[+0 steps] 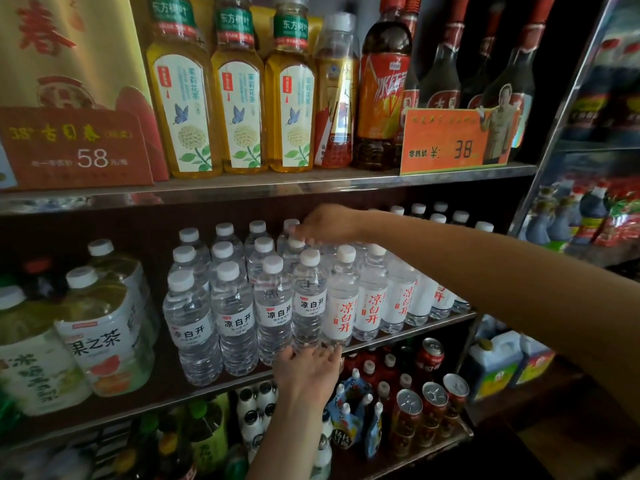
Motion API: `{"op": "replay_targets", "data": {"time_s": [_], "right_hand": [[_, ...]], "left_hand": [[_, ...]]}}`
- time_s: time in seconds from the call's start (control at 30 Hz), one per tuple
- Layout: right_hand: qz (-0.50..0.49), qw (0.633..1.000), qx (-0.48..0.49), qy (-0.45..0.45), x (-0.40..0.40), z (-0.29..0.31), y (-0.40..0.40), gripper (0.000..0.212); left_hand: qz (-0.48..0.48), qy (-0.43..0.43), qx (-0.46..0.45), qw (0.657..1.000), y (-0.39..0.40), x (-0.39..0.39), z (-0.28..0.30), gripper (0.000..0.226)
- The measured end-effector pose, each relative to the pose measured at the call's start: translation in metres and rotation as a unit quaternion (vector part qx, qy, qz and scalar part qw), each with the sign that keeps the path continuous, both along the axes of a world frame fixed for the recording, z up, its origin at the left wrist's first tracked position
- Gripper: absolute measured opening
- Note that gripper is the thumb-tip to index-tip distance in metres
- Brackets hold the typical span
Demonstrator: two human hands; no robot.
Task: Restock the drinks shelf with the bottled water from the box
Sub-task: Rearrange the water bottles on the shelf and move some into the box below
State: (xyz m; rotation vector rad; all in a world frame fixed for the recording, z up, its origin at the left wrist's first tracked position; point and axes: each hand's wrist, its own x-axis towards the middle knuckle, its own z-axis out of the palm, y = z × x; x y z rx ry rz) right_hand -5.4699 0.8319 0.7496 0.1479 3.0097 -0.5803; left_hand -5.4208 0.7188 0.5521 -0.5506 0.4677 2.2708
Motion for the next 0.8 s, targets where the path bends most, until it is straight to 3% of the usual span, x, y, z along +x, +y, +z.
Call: {"op": "replay_targets", "data": {"time_s": [0.23,0.3,0.47,0.6,0.8], "right_hand": [[-0.106,0.986,-0.114,0.061,0.046,0.008,0.056,0.039],[-0.122,0.985,-0.110,0.053,0.061,0.009,0.065,0.030],[-0.189,0.979,-0.080,0.016,0.084,0.011,0.081,0.054],[-0.205,0.976,-0.072,0.015,0.096,0.011,0.092,0.043],[-0.203,0.978,-0.042,0.021,0.101,0.025,0.109,0.047]], "left_hand": [[-0.073,-0.015,0.002,0.997,0.013,0.022,0.003,0.071],[-0.085,-0.015,0.018,0.996,0.019,0.031,0.007,0.071],[-0.117,0.013,-0.006,0.993,0.029,0.045,0.016,0.070],[-0.133,-0.007,0.022,0.991,0.038,0.058,0.025,0.071],[-0.128,-0.001,0.018,0.992,0.053,0.074,0.022,0.069]]}}
